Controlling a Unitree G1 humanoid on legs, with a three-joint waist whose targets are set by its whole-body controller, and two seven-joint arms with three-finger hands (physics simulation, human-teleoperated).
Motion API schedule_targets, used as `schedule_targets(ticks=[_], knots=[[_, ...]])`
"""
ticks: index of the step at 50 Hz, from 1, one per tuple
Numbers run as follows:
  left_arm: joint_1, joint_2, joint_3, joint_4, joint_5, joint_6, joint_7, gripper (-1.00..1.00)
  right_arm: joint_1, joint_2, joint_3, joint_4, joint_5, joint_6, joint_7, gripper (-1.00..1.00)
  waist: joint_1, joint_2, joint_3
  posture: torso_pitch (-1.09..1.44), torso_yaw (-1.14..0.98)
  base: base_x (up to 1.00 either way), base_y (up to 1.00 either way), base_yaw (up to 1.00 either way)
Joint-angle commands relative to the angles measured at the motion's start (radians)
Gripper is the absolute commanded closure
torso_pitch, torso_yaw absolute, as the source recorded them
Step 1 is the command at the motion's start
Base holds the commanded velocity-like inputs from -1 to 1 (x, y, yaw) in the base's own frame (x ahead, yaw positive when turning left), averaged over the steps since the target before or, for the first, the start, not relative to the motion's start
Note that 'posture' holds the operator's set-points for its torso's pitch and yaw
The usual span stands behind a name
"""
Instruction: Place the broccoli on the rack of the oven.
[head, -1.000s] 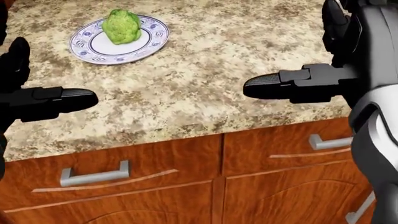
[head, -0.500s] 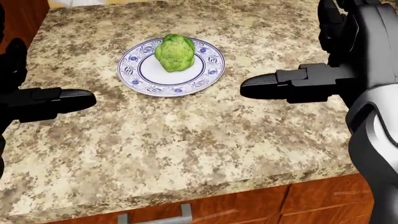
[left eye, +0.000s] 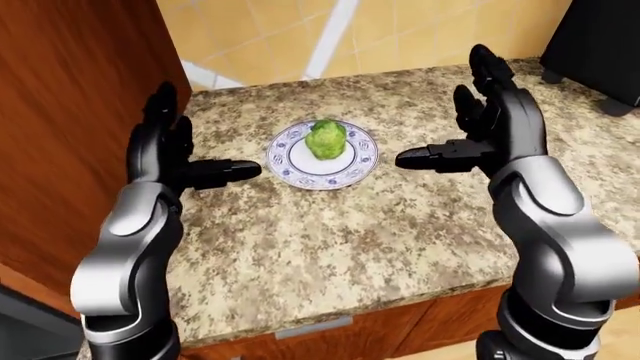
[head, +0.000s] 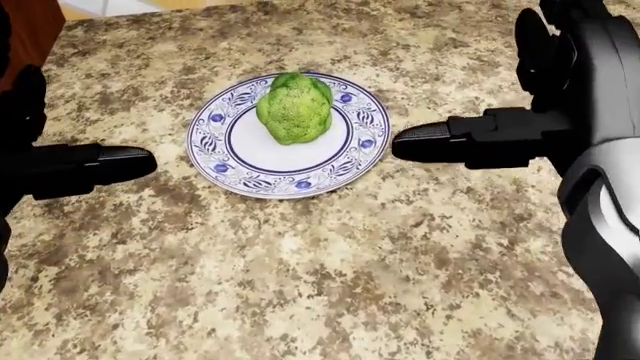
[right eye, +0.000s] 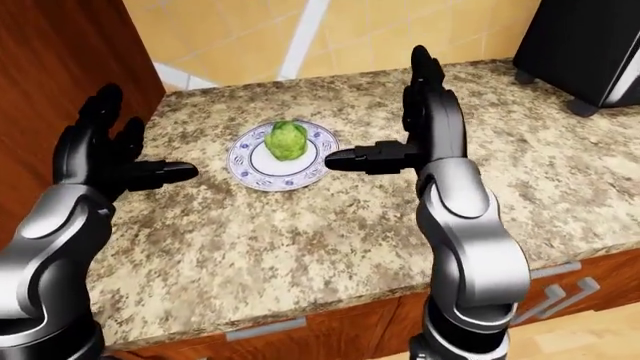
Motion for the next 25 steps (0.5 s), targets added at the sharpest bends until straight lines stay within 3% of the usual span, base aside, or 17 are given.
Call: schedule_targets(ticks=[1,12,25], knots=[[-0.036,0.007,-0.006,-0.030,-0.001,-0.034,-0.003,-1.00,-0.035,-0.007,0.001,-0.031,-0.005,-0.035,-0.003,-1.00,-0.002,-0.006,-0.027,0.00,0.00,0.00,0.00,0.00],[-0.037,0.005,-0.008,-0.039,0.001,-0.028,-0.003,-1.00,-0.044,-0.001,0.022,-0.024,-0.021,-0.041,0.004,-1.00,-0.012,-0.001,-0.037,0.00,0.00,0.00,0.00,0.00],[-0.055,0.013,0.004,-0.061,-0.018,0.000,0.006,-1.00,-0.365,0.008,0.100,0.327,-0.113,-0.076,0.043,-1.00,-0.021,0.003,-0.036,0.00,0.00,0.00,0.00,0.00]])
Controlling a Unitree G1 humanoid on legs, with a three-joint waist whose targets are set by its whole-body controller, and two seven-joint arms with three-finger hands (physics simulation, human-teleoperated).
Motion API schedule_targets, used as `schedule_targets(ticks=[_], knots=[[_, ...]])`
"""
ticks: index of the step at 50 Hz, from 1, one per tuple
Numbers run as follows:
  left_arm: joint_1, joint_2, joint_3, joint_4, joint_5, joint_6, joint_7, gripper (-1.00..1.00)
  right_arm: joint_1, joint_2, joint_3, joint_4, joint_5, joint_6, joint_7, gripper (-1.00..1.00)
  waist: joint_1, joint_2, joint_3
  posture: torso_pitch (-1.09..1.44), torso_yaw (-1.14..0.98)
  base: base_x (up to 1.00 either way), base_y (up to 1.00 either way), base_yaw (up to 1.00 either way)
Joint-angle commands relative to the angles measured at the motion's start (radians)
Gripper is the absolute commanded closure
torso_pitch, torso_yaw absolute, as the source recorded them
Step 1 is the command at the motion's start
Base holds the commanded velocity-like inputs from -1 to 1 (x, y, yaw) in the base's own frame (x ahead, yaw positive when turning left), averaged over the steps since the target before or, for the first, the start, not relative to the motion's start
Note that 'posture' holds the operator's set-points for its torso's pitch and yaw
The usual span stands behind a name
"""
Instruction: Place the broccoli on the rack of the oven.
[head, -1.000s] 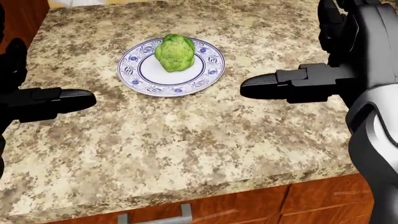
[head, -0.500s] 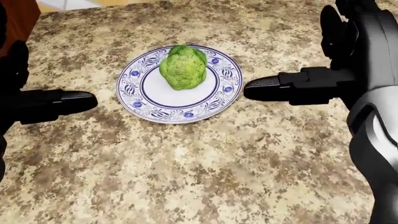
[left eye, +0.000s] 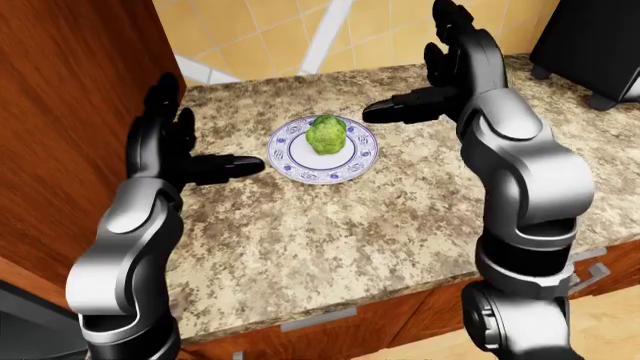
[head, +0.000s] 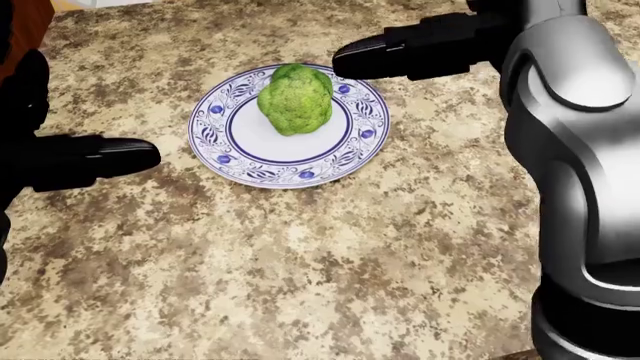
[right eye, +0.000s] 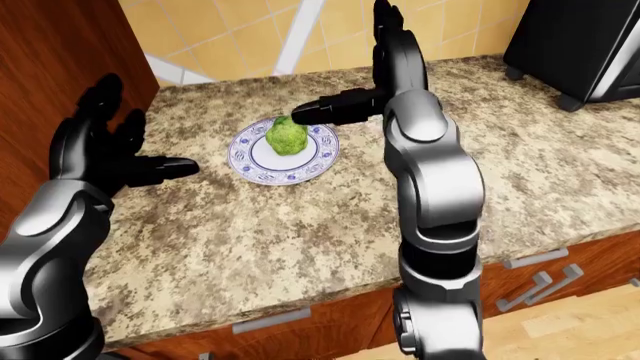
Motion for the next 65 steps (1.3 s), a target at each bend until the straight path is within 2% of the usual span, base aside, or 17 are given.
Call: schedule_targets(ticks=[1,5,7,13,16,19,27,40,65], knots=[[-0.029,0.011,0.008,-0.028,-0.003,-0.027,0.004,-1.00,-0.092,-0.001,0.001,0.039,-0.025,-0.035,0.017,-1.00,0.000,0.003,-0.025,0.00,0.00,0.00,0.00,0.00],[-0.031,0.016,0.010,-0.023,-0.009,-0.030,0.005,-1.00,-0.246,0.008,0.028,0.269,-0.059,-0.104,0.063,-1.00,-0.001,0.008,-0.025,0.00,0.00,0.00,0.00,0.00],[-0.030,0.018,0.014,-0.021,-0.012,-0.032,0.006,-1.00,-0.287,0.027,0.036,0.360,-0.079,-0.146,0.081,-1.00,-0.002,0.011,-0.025,0.00,0.00,0.00,0.00,0.00],[-0.028,0.019,0.011,-0.022,-0.016,-0.031,0.012,-1.00,-0.329,0.055,0.032,0.479,-0.117,-0.221,0.100,-1.00,0.000,0.012,-0.027,0.00,0.00,0.00,0.00,0.00],[-0.027,0.018,0.009,-0.021,-0.015,-0.033,0.012,-1.00,-0.327,0.062,0.048,0.500,-0.150,-0.246,0.111,-1.00,0.004,0.013,-0.027,0.00,0.00,0.00,0.00,0.00],[-0.028,0.019,0.010,-0.016,-0.015,-0.037,0.010,-1.00,-0.312,0.078,0.054,0.499,-0.183,-0.264,0.113,-0.76,0.006,0.015,-0.026,0.00,0.00,0.00,0.00,0.00],[-0.029,0.019,0.010,-0.023,-0.019,-0.031,0.014,-1.00,-0.259,0.110,0.056,0.468,-0.224,-0.273,0.125,-0.66,0.007,0.017,-0.026,0.00,0.00,0.00,0.00,0.00],[-0.029,0.022,0.011,-0.022,-0.023,-0.032,0.012,-1.00,-0.180,0.159,0.070,0.450,-0.237,-0.306,0.110,-0.69,0.003,0.019,-0.029,0.00,0.00,0.00,0.00,0.00],[-0.031,0.024,0.013,-0.021,-0.030,-0.030,0.014,-1.00,-0.187,0.191,0.079,0.548,-0.258,-0.389,0.091,-0.69,0.000,0.022,-0.031,0.00,0.00,0.00,0.00,0.00]])
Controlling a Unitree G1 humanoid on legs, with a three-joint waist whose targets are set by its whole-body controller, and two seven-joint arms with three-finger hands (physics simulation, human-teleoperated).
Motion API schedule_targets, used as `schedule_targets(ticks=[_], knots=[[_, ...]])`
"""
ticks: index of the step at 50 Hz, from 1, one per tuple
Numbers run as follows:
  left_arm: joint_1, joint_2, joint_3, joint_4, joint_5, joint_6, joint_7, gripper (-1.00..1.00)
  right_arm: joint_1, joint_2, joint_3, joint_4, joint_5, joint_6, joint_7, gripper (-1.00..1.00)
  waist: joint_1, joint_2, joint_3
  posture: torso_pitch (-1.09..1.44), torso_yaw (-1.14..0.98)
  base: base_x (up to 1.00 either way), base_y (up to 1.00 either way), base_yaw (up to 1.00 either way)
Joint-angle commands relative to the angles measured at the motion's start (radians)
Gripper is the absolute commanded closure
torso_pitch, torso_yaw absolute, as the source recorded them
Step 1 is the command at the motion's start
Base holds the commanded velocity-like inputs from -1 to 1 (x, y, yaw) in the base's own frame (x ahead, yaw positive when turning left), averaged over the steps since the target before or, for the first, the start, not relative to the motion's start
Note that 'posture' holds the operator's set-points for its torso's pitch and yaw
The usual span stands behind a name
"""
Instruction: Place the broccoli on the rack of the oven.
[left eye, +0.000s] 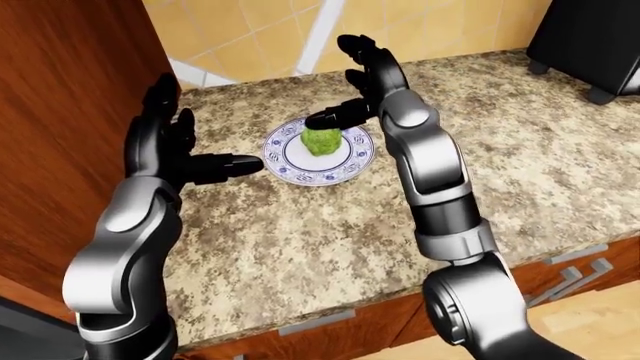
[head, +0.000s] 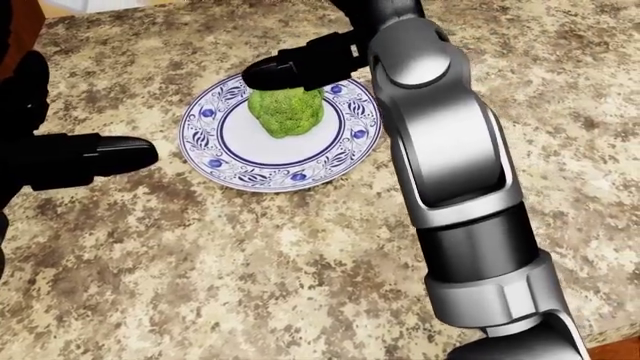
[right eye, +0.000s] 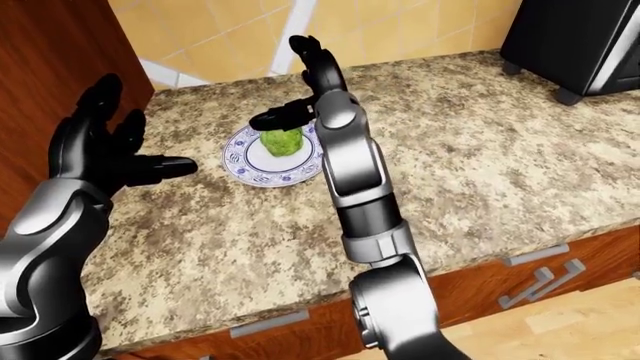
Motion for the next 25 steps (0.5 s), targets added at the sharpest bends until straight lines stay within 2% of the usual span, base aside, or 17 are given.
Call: schedule_targets(ticks=[1,25], knots=[[-0.030,0.011,0.010,-0.035,0.000,-0.026,0.002,-1.00,-0.036,-0.001,-0.003,-0.028,-0.002,-0.040,-0.010,-0.69,0.000,0.004,-0.028,0.00,0.00,0.00,0.00,0.00],[-0.029,0.011,0.009,-0.034,-0.002,-0.028,0.003,-1.00,-0.013,0.034,0.012,0.025,-0.005,-0.110,-0.040,-0.71,-0.001,0.006,-0.029,0.00,0.00,0.00,0.00,0.00]])
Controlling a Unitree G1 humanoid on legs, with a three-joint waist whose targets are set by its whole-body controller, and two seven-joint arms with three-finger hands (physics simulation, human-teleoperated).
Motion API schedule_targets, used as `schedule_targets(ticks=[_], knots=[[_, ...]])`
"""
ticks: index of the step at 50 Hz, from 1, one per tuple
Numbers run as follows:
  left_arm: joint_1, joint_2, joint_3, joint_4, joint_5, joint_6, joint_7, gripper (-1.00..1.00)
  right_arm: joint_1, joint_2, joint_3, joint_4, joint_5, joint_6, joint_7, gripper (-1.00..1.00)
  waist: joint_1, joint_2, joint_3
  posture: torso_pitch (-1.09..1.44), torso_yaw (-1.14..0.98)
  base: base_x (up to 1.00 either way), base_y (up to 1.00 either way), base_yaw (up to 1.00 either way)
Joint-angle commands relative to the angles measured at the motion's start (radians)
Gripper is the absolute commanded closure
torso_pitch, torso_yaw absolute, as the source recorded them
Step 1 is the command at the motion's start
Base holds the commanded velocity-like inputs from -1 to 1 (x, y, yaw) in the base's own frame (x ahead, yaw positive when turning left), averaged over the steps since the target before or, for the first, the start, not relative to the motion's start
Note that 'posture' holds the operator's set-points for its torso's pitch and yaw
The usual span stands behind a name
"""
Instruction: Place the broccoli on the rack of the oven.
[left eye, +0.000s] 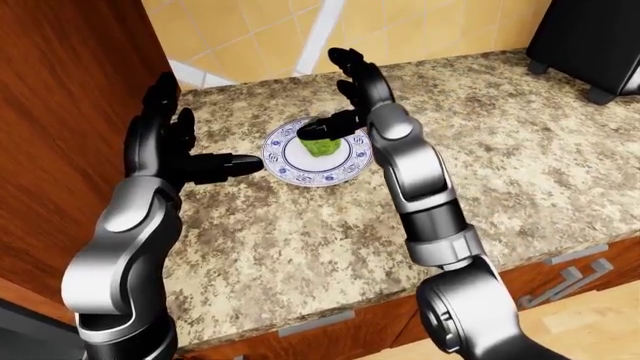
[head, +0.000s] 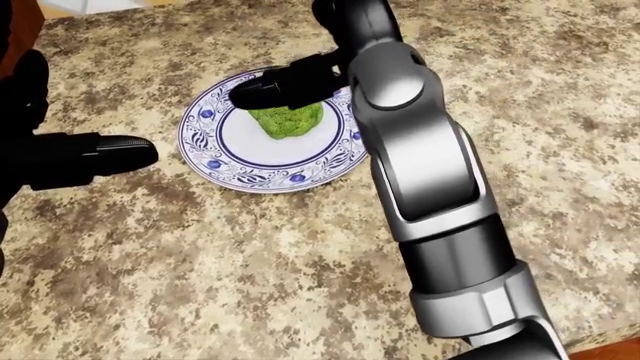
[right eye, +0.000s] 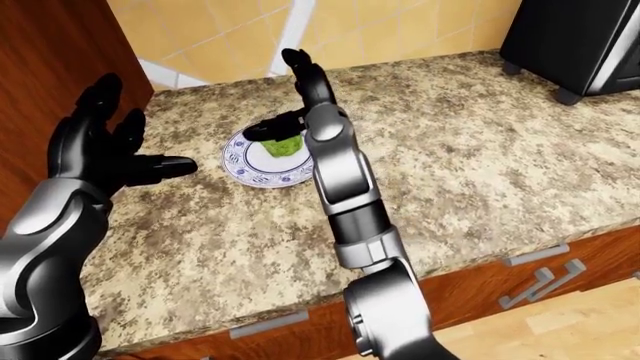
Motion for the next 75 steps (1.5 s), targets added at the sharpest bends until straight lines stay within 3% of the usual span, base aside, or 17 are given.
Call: schedule_targets(ticks=[1,30,75], knots=[[-0.028,0.011,0.010,-0.032,0.001,-0.027,0.001,-1.00,-0.036,-0.004,-0.004,-0.035,-0.007,-0.040,-0.008,-0.71,-0.001,0.004,-0.028,0.00,0.00,0.00,0.00,0.00],[-0.027,0.009,0.009,-0.033,0.003,-0.024,-0.001,-1.00,0.010,0.019,0.007,0.083,-0.056,-0.136,-0.018,-0.71,-0.002,0.006,-0.032,0.00,0.00,0.00,0.00,0.00],[-0.024,0.006,0.004,-0.024,0.005,-0.037,-0.001,-1.00,-0.078,0.033,-0.002,0.367,-0.058,-0.257,-0.055,-0.70,-0.003,0.010,-0.035,0.00,0.00,0.00,0.00,0.00]])
